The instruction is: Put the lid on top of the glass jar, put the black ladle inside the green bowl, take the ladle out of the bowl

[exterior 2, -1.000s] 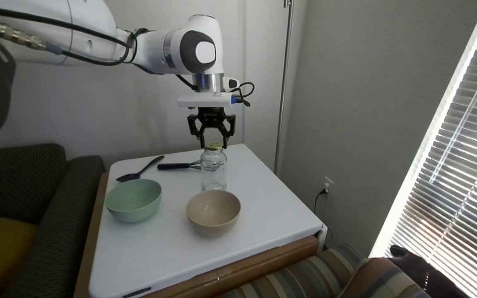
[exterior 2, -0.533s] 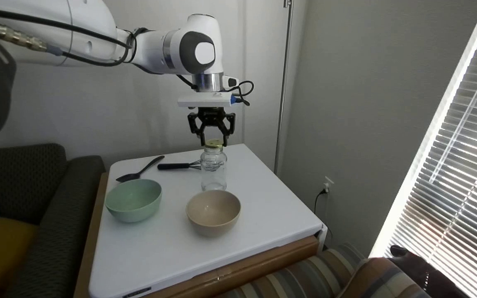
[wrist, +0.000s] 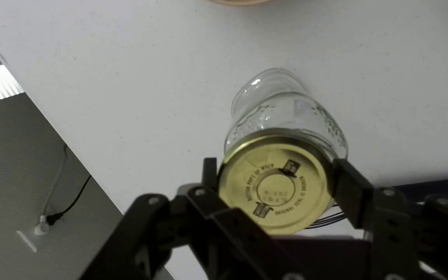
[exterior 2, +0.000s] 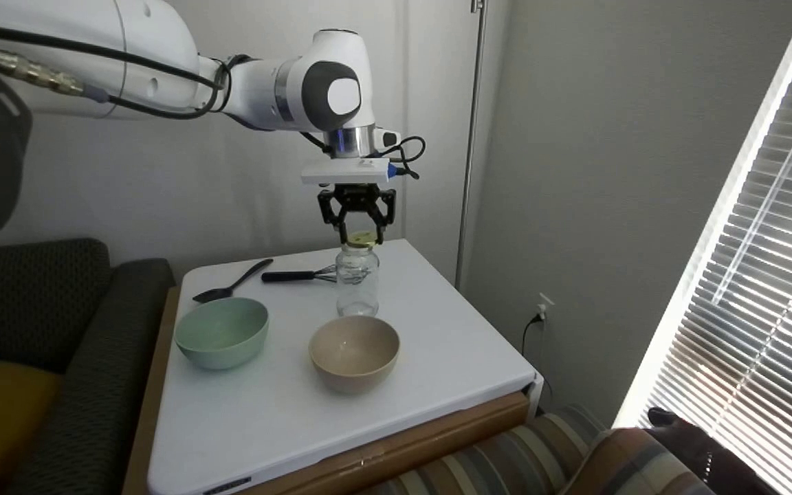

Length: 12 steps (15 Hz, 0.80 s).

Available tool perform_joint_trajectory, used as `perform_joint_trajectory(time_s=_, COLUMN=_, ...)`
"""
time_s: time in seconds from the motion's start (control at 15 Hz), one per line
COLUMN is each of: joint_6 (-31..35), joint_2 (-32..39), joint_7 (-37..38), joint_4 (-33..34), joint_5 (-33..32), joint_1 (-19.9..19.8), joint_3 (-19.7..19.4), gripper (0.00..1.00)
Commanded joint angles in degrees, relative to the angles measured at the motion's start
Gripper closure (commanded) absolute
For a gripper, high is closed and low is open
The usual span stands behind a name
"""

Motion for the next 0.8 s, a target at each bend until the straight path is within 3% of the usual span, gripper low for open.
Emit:
perform_joint_trajectory(time_s=0.0, joint_6=1.1, joint_2=-0.4, joint_7=0.0, joint_4=-0.3, joint_5=0.4, joint_1=-0.5, joint_3=0.3, gripper=0.53)
perform_joint_trajectory(time_s=0.33, joint_6=-0.3, joint_2=-2.0, joint_7=1.2, joint_4=0.0, joint_5=-1.7, joint_1=0.6, joint_3=-1.5, gripper=0.53)
perform_joint_trajectory(time_s=0.73, joint_6=-3.0, joint_2=-2.8, joint_7=1.4, joint_4=-1.1, joint_5=-0.7, joint_1=0.1, joint_3=-0.6, gripper=0.53)
